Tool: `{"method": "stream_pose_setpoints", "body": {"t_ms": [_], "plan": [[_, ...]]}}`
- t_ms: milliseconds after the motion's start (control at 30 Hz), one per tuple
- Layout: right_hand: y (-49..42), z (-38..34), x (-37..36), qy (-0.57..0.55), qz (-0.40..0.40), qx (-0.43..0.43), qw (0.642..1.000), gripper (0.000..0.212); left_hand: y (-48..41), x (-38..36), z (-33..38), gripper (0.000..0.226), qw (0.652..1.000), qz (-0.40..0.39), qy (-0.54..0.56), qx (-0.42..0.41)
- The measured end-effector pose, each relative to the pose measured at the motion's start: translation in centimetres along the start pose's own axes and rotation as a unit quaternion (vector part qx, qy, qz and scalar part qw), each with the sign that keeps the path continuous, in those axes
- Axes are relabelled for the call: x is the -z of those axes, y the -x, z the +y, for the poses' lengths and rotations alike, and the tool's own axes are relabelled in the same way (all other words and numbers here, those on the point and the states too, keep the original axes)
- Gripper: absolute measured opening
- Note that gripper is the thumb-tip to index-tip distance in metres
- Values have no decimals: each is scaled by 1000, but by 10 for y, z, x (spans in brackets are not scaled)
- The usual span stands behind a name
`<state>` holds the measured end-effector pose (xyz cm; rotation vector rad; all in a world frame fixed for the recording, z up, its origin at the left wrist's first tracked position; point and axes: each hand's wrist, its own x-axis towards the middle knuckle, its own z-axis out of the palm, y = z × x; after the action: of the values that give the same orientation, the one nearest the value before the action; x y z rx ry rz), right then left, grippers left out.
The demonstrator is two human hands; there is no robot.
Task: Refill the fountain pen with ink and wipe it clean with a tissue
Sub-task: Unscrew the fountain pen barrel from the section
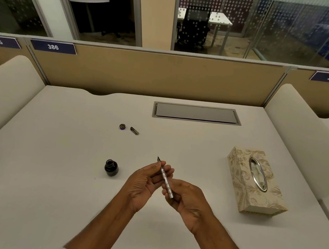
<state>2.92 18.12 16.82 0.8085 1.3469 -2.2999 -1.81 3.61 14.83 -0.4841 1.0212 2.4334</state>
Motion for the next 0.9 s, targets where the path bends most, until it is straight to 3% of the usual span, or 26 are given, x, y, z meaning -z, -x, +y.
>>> {"method": "stream_pose_setpoints", "body": {"t_ms": [233, 500, 667, 900], "plan": [[11, -4, -3, -111, -52, -105, 987, 25, 4, -1, 6, 16, 1000, -9, -21, 5], [10, 2, -3, -29, 10, -23, 999, 12, 7, 0, 4, 20, 1000, -8, -6, 2], [14, 2, -5, -102, -5, -67, 992, 20, 8, 1, 7, 19, 1000, 10, 5, -8], [14, 3, -10, -126, 29, -51, 990, 4, 10, -2, 9, 22, 1000, 10, 4, -19]]}}
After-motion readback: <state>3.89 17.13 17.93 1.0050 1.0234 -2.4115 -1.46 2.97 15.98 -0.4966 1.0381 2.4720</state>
